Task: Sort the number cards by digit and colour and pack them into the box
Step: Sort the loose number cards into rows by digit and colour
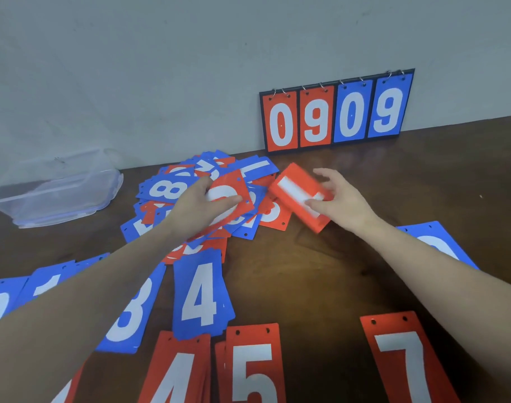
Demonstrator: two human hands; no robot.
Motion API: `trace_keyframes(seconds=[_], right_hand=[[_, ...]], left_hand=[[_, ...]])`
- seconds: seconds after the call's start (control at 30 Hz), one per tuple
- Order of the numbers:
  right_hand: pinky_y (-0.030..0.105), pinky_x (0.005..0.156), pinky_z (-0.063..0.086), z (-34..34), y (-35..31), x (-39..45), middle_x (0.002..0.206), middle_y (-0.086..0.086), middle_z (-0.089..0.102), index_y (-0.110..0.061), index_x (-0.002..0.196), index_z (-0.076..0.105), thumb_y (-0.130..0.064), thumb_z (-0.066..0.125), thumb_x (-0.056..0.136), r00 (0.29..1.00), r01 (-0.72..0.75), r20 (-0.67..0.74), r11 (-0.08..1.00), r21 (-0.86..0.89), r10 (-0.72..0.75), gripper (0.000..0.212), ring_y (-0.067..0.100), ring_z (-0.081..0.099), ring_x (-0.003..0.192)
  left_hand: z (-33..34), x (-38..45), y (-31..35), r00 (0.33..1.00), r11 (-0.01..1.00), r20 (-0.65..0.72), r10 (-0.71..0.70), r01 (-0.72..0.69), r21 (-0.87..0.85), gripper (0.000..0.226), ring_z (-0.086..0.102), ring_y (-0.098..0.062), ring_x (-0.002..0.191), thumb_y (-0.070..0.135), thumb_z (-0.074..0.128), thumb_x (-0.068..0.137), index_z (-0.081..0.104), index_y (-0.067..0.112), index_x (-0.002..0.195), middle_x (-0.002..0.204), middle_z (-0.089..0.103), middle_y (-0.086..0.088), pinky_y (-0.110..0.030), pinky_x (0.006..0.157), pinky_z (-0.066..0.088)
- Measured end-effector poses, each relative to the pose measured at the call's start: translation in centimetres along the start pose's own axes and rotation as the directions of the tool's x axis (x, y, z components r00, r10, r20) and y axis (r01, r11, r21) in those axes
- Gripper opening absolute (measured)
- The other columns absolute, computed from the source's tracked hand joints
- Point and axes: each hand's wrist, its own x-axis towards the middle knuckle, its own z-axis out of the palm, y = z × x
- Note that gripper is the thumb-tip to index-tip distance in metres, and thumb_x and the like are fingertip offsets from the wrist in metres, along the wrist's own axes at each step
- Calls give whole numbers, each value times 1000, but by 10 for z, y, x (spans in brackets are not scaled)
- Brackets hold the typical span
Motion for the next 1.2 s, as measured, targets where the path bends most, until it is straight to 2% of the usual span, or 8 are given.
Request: trace_keyframes(seconds=[0.1, 0.23, 0.43, 0.57, 0.73, 0.9, 1.07, 1.2], right_hand=[[25, 74, 55, -2, -9, -6, 93, -3, 72, -33, 145, 35, -27, 71, 93, 997, -66, 48, 998, 21, 65, 63, 11, 71, 90], [24, 74, 55, 6, -13, -23, 93, -7, 67, -33, 141, 41, -27, 60, 101, 996, 10, 92, 987, -158, 5, 45, 11, 67, 92], [34, 87, 58, 6, -15, -40, 106, -2, 68, -38, 140, 37, -20, 64, 99, 991, -86, 116, 985, 153, 68, 52, 15, 69, 103], [42, 92, 59, 7, -22, -48, 116, 4, 67, -36, 141, 36, -15, 73, 92, 958, -229, 240, 916, 329, 154, 65, 21, 72, 103], [33, 82, 60, 18, -43, -58, 114, 7, 74, -22, 122, 63, -12, 75, 89, 954, -232, 279, 856, 461, 108, 36, 19, 74, 99], [37, 85, 59, 37, -58, -67, 105, 5, 78, -15, 117, 69, -24, 72, 91, 938, -290, 328, 765, 576, 109, 28, 21, 75, 97], [23, 41, 36, 54, -71, -71, 81, 9, 70, -27, 119, 60, -41, 49, 105, 931, -295, 342, 809, 509, 124, 23, 21, 67, 56], [22, 41, 36, 67, -77, -70, 87, 12, 64, -22, 121, 56, -25, 58, 102, 909, -269, 409, 861, 431, 80, 19, 15, 56, 52]], left_hand=[[1, -5, -4, 1000, 1000, 16, -20, 20, 22, 33, 56, -20, 88, 58, 64, 90, 53, 27, 94, 93, 58, 6, -23, 74, 45], [2, -18, -10, 996, 995, 31, -85, 86, -40, 36, 63, -20, 93, 56, 55, 96, 53, 21, 102, 102, 62, 0, -35, 78, 51], [-4, -43, -19, 976, 909, 87, -197, 216, -357, 16, 67, -26, 103, 36, 46, 105, 54, 22, 104, 107, 64, 2, -49, 95, 56], [-11, -61, -29, 976, 865, 134, -173, 215, -454, 13, 67, -21, 108, 29, 50, 105, 55, 20, 113, 118, 68, 3, -43, 93, 56], [-18, -82, -46, 979, 839, 138, -153, 203, -504, 35, 72, -17, 103, 20, 58, 102, 46, 27, 135, 115, 73, 6, -47, 92, 58], [-27, -104, -61, 987, 804, 106, -121, 160, -573, 61, 73, -13, 99, 9, 56, 102, 31, 48, 142, 117, 72, 5, -37, 72, 62], [-43, -129, -82, 990, 799, 16, -137, 120, -589, 74, 73, -11, 99, -2, 55, 99, 32, 54, 141, 106, 75, 15, -41, 70, 63], [-59, -148, -103, 978, 798, -52, -203, 134, -587, 71, 71, -15, 104, -1, 56, 99, 34, 51, 143, 112, 72, 12, -49, 77, 62]])
